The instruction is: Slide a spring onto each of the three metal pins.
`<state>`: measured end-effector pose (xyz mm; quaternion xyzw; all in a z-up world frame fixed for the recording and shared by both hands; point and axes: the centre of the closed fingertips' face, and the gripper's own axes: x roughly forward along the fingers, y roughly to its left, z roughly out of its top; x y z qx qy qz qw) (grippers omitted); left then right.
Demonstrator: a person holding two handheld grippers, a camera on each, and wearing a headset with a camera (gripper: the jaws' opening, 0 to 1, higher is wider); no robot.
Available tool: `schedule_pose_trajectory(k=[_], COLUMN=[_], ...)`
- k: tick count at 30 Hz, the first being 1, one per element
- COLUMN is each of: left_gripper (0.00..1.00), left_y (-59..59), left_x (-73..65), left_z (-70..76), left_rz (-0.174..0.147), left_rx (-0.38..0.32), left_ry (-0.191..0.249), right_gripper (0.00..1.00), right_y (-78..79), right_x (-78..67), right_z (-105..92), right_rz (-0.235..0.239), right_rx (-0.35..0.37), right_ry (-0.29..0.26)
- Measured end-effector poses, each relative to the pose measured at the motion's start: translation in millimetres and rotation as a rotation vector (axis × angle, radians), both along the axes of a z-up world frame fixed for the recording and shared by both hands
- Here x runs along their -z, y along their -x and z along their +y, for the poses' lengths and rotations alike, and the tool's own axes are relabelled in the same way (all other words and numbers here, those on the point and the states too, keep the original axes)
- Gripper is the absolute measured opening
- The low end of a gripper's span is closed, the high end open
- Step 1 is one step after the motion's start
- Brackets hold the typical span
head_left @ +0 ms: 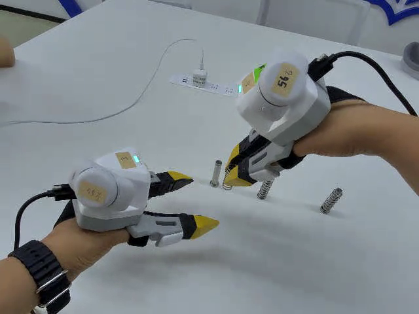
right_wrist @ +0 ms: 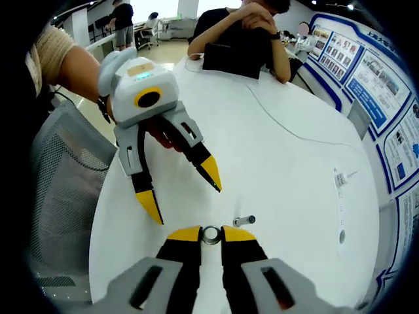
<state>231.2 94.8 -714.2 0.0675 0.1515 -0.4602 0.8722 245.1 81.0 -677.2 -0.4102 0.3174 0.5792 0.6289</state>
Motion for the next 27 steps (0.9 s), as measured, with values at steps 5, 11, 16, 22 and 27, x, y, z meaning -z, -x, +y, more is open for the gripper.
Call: schedule_pose_trajectory(k=[5,11,16,22,27], left_gripper=[0.57,0.60,0.62,0.63,0.64], left_y=[-0.5,0.0,-0.1,-0.3,-0.5], left_x=[0.6,0.5,0.6,1.3,2.9], left_z=[2.0,4.3,4.2,4.5,6.5], left_rz=[0.003,0.006,0.009,0.014,0.016], left_rx=[-0.008,-0.015,-0.017,-0.019,-0.024], left_ry=[-0.001,-0.004,-0.004,-0.003,-0.003], right_gripper=[0.12,0.12,0.12,0.12,0.12], right_y=[-13.4,-28.6,-39.7,-51.4,-52.1], right_x=[-3.1,-7.2,-9.6,-4.0,2.6], right_z=[0.1,1.8,6.7,11.2,12.7], right_rz=[-0.013,-0.028,-0.038,-0.036,-0.019], right_rx=[0.022,0.046,0.062,0.070,0.077], right_ry=[-0.003,-0.014,-0.028,-0.026,-0.020])
